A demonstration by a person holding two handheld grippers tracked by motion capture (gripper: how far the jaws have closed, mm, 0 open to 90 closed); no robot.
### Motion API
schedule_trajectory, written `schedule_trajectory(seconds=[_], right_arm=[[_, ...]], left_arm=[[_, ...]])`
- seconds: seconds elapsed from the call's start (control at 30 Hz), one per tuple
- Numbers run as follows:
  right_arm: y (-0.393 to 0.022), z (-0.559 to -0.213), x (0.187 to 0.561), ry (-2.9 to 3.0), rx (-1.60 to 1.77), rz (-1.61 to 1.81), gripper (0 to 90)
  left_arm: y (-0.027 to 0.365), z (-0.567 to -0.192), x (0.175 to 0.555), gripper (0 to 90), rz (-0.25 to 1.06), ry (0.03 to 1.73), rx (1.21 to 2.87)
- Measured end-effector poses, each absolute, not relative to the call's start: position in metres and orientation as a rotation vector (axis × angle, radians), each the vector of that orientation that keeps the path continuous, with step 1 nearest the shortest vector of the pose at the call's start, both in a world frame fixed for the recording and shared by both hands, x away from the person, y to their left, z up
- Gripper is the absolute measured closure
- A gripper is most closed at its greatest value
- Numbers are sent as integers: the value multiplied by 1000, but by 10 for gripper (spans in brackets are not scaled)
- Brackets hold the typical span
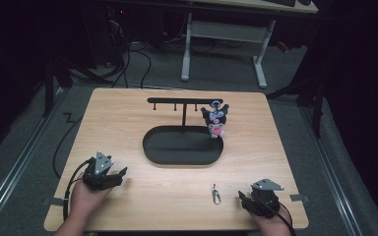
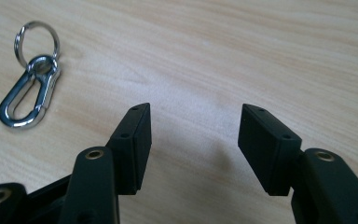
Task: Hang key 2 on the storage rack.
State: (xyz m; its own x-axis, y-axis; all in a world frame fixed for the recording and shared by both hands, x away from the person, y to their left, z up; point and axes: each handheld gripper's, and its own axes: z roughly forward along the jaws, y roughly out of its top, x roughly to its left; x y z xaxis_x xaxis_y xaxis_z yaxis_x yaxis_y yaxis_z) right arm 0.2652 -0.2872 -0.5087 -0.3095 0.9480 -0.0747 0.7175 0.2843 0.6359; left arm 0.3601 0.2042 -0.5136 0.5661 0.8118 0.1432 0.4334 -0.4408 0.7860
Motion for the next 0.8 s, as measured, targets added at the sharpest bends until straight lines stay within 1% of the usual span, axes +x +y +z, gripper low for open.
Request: schedule_trajectory(seconds=[0.33, 0.57, 0.8], right_arm=[[-271, -497, 278, 2309, 1457, 586, 451], [-268, -496, 286, 2362, 1479, 563, 449], [-255, -494, 293, 2448, 1439, 519, 442]], left_arm=[[205, -515, 360, 284, 661, 999, 2082], [206, -516, 361, 284, 653, 1003, 2088], [203, -516, 359, 284, 654, 993, 2090]])
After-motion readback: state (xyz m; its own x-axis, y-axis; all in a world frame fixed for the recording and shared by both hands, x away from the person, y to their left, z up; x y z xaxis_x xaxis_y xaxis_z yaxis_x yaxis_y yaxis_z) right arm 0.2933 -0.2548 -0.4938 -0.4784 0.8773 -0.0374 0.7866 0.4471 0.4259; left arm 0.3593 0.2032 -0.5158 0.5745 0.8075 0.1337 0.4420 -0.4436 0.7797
